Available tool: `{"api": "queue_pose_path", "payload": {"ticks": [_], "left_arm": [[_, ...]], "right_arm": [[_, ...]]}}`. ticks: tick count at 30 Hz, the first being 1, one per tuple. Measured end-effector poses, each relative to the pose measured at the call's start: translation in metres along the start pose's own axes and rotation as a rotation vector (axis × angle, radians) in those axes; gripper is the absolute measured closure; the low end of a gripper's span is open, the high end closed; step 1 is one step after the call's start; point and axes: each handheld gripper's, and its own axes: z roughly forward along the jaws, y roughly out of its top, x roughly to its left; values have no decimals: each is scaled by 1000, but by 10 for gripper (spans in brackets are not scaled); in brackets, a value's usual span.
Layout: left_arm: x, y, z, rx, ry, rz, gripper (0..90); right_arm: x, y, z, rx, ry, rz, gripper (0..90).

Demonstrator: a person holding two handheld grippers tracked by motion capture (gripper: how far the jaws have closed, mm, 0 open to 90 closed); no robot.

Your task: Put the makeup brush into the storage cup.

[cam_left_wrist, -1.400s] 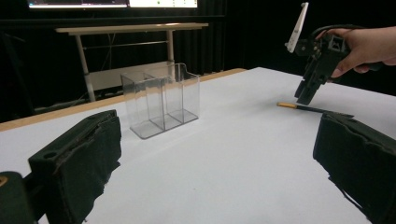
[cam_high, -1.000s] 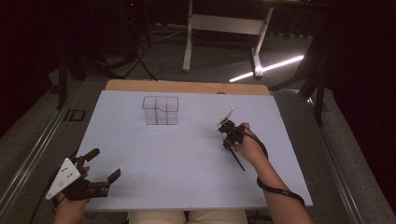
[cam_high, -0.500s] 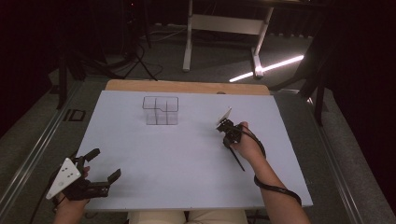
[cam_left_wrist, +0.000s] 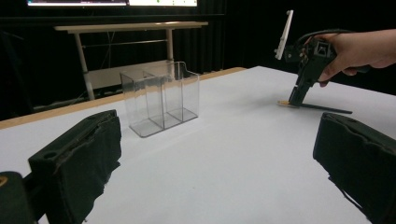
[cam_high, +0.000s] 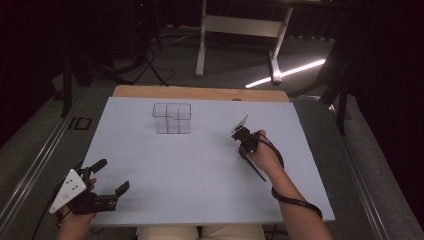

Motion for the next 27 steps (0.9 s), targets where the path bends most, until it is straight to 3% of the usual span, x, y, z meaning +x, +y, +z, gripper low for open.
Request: {"api": "queue_pose_path", "payload": {"ticks": [10,17,19,23,27], "left_arm": [[-1,0,0,-7,-10,-11,19],[-2,1,1,-7,-16,-9,18],[-3,0,3,-1,-55,-35,18],[-6,1,8,32,-94,-32,19],[-7,3,11,74,-95,-50,18]], "right_arm": [[-6,-11,-27,-105,54,-11,841],[-8,-22,-34,-172,84,-24,841],[-9,-26,-37,-204,75,-33,841],[-10,-29,-44,-254,82,-28,841],[-9,-33,-51,-305,80,-35,841]]}}
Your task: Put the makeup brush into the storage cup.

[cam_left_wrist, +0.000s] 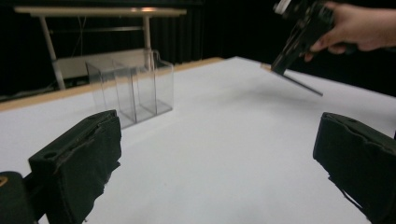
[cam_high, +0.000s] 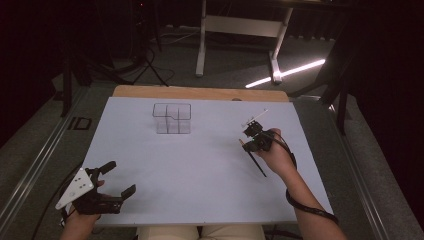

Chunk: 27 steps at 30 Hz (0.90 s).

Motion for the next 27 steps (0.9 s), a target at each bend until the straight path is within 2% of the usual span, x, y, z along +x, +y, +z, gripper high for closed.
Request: {"api": "queue_pose_path", "payload": {"ticks": [2,7,8,10,13,15,21,22,24,27], "left_arm": [[1,0,1,5,-6,-31,19],[-1,2,5,41,4,-54,19],[-2,2,6,39,1,-64,18],[-4,3,7,44,16,-55,18],[-5,5,9,38,0,-86,18],[-6,6,10,35,-6,-92,18],[-10,12,15,47,-23,-92,18],[-12,15,19,51,-26,-78,18],[-14,18,22,45,-21,-67,18],[-15,22,25,38,-29,-72,18]], "right_arm": [[1,-1,-3,-23,-9,-11,841],[0,-5,-10,-85,-2,-5,841],[0,-5,-11,-97,-3,-2,841],[0,-7,-13,-117,-1,-1,841],[2,-8,-17,-146,2,-2,841],[4,-9,-21,-165,-5,-5,841],[7,-11,-29,-223,10,-7,842],[10,-12,-32,-243,7,-9,841],[12,-13,-35,-263,12,-9,841],[14,-14,-37,-277,14,-15,841]]}}
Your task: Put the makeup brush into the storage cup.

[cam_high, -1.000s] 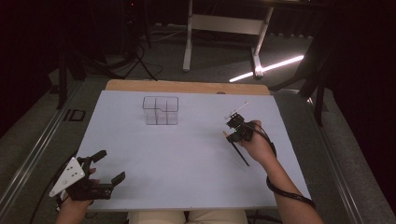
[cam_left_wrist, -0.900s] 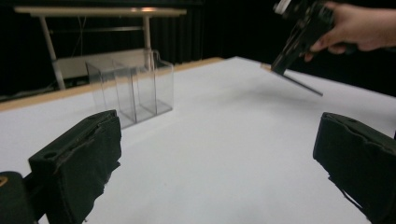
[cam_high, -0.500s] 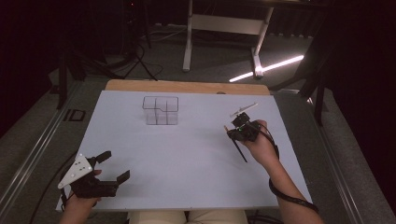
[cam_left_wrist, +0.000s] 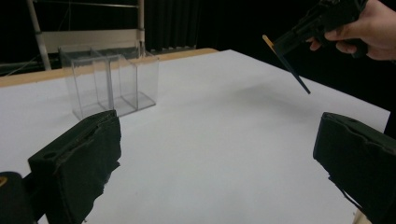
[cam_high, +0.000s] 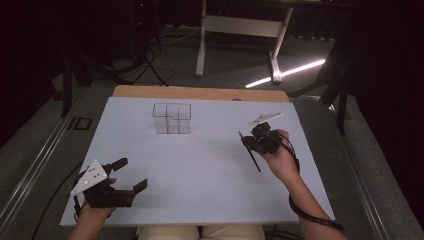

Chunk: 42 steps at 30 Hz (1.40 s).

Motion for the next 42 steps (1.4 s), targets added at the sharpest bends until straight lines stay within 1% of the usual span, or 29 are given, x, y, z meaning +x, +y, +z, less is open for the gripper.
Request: {"api": "queue_pose_path", "payload": {"ticks": [2,4,8,10,12,13,16,21,24,25,27,32,34,37,42], "left_arm": [[-2,3,2,5,0,6,18],[-3,5,4,19,-8,3,18],[-5,9,8,36,-3,11,18],[-4,12,10,20,-27,-1,18],[-4,14,11,18,-37,5,18],[-5,16,12,21,-39,15,18],[-6,21,17,23,-55,21,18],[-9,28,26,22,-99,17,18],[-11,30,31,31,-111,19,18],[-12,32,36,37,-128,21,18],[-14,33,40,45,-143,15,18],[-19,37,51,49,-171,16,18],[-20,39,56,47,-183,14,19],[-22,40,64,51,-201,15,19],[-26,42,76,58,-230,17,19]], "right_arm": [[2,0,-2,-9,6,1,841],[4,0,-3,-20,9,-3,841],[8,1,-5,-43,16,-9,842],[11,2,-7,-58,18,-15,841],[14,3,-8,-69,23,-15,841],[15,4,-9,-75,21,-19,841],[18,7,-12,-93,24,-23,841],[23,12,-17,-134,38,-22,841],[25,14,-17,-140,42,-28,841],[28,16,-17,-145,45,-36,841],[30,19,-18,-151,52,-41,842],[37,26,-21,-175,62,-57,841],[39,27,-22,-189,65,-60,841],[43,30,-23,-224,72,-65,841],[50,35,-22,-250,89,-77,841]]}}
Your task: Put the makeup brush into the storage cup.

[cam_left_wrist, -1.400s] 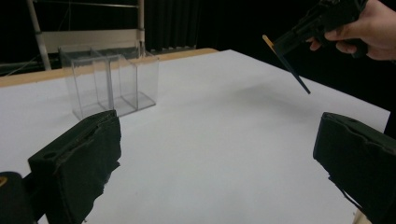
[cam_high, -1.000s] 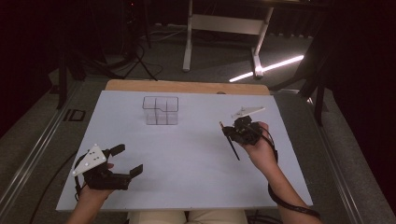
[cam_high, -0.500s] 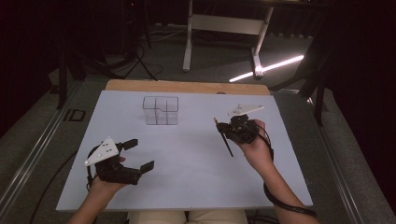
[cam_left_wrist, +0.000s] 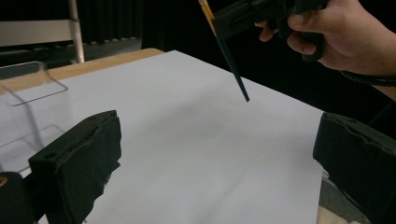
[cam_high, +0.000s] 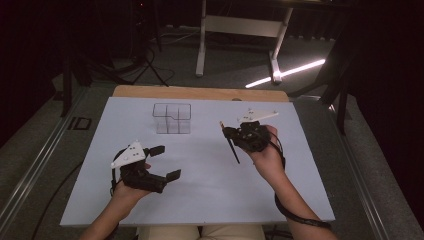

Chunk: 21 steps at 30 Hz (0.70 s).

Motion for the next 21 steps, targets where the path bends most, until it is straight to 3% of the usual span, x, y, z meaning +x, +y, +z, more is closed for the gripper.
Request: {"api": "queue_pose_path", "payload": {"ticks": [15,21], "left_arm": [[-6,2,34,-3,-9,23,23],[-9,1,51,-6,-11,2,32]], "right_arm": [[25,11,9,-97,13,-23,842],[35,15,15,-145,8,-19,841]]}}
